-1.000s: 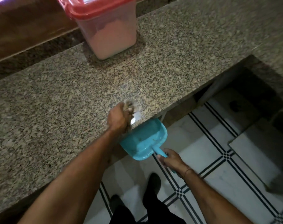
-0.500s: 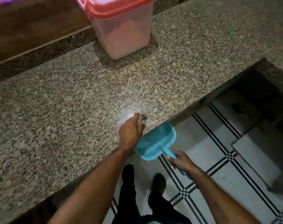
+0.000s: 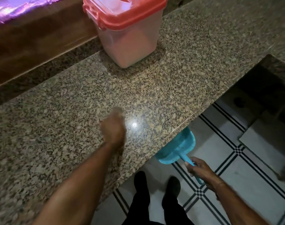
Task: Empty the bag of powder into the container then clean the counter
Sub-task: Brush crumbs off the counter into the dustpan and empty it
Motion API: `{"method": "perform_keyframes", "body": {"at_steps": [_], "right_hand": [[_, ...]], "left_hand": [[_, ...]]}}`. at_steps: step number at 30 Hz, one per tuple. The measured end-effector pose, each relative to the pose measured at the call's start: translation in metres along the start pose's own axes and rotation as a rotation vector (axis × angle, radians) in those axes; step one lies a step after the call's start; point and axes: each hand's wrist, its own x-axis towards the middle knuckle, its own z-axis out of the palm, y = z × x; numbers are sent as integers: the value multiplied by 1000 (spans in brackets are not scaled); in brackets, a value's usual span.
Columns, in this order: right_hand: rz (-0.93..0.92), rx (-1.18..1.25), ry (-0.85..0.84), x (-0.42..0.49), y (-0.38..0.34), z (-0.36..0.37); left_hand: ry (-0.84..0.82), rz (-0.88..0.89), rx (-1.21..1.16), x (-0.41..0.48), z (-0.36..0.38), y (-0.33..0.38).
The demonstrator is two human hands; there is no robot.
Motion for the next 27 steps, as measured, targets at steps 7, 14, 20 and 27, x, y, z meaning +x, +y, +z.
{"method": "perform_keyframes", "body": {"at_steps": [7, 14, 20, 27], "right_hand": [[-3, 33, 36, -5, -3, 4], [18, 74, 90, -7, 4, -15], [63, 93, 145, -6, 15, -29], [92, 184, 184, -9, 28, -45]], "left_hand": [[32, 43, 8, 49, -8, 18], [77, 251, 94, 71, 35, 41], [-195, 552, -180, 28, 58, 117], [-51, 48, 220, 146, 35, 58]]}}
